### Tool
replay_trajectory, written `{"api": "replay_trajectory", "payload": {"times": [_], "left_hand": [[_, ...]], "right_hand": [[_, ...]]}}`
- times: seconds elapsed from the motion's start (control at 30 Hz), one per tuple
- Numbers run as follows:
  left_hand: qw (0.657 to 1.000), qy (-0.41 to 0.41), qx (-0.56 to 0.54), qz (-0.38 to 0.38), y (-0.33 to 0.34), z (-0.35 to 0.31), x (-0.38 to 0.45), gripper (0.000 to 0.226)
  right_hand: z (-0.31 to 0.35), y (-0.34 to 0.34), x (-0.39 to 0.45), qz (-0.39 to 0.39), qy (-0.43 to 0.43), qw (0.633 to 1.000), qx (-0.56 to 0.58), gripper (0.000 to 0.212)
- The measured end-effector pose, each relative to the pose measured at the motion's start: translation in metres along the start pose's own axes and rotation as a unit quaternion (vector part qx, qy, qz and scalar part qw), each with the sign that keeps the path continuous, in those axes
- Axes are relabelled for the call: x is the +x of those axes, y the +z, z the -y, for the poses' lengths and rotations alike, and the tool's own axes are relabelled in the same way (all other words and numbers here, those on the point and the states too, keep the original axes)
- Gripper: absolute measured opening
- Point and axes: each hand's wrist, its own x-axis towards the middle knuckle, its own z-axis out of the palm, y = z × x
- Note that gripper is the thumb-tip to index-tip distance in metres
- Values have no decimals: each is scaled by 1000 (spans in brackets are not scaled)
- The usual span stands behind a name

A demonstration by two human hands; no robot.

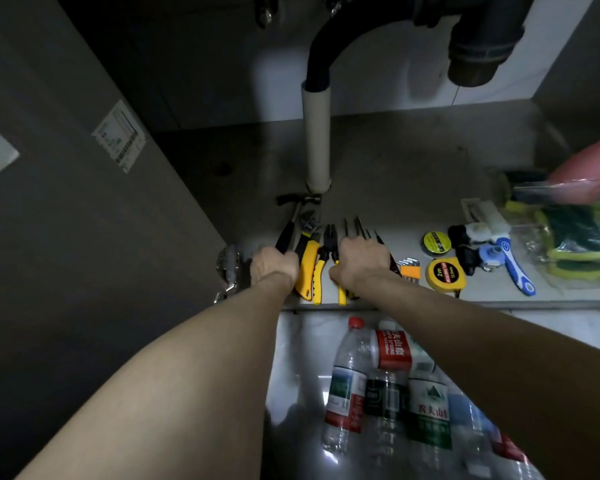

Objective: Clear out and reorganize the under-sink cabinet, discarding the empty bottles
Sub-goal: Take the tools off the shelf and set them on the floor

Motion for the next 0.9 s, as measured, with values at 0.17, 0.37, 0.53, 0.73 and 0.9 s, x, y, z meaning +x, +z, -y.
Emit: {"api": "replay_trajectory", "payload": {"times": [0.17, 0.37, 0.53, 0.73, 0.9], "left_hand": [[1000, 22, -6, 5, -10, -6, -5, 43], [996, 52, -52, -51, -12, 7, -45, 38], [985, 106, -115, -67, -14, 19, -97, 35], [984, 119, -107, -74, 0, 61, -186, 30], [988, 146, -34, -24, 27, 128, -266, 31]], "right_hand": [[-5, 1, 14, 30, 64, 983, 171, 30], [-27, -14, -15, -4, 49, 948, 315, 34], [-51, -23, -81, 95, 40, 758, 644, 14], [-88, -27, -171, 140, 80, 658, 735, 19], [-114, -8, -231, 104, 125, 712, 683, 21]]}}
